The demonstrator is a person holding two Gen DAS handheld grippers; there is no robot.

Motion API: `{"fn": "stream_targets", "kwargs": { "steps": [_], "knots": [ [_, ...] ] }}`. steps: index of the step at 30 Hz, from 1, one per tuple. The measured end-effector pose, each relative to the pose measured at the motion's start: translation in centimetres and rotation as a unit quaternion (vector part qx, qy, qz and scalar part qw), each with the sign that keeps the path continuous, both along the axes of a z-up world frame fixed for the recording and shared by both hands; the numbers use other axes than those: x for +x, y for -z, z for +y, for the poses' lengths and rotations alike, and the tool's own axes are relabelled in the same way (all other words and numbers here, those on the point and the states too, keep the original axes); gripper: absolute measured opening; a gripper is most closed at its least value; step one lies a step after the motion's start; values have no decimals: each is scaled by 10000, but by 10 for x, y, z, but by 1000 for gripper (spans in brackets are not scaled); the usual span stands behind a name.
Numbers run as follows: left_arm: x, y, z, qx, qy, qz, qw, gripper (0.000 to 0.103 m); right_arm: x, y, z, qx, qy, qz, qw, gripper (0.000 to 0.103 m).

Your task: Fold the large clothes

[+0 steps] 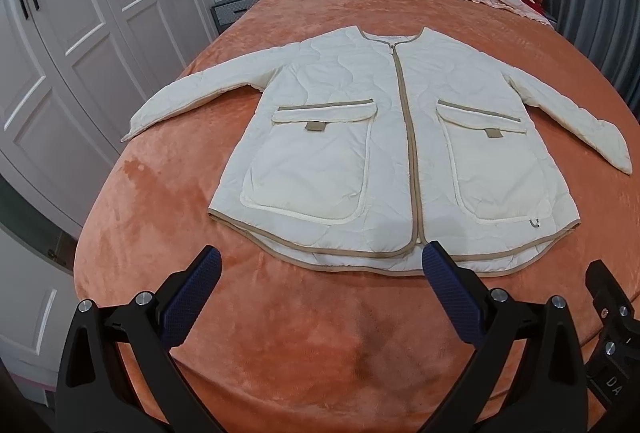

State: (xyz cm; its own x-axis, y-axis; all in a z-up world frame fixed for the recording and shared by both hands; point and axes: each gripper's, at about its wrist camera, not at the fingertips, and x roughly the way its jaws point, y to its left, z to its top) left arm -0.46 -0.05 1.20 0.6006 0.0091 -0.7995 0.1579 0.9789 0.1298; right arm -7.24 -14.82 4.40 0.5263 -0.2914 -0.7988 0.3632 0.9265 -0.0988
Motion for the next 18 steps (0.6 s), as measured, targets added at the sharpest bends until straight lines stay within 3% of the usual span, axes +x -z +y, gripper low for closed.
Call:
{"fn": "stream_targets", "kwargs": {
  "steps": [18],
  "knots": [
    [4, -7, -2, 30, -48, 6, 10000, 98, 1, 2, 3, 68, -96, 13, 9999, 98]
  ]
}}
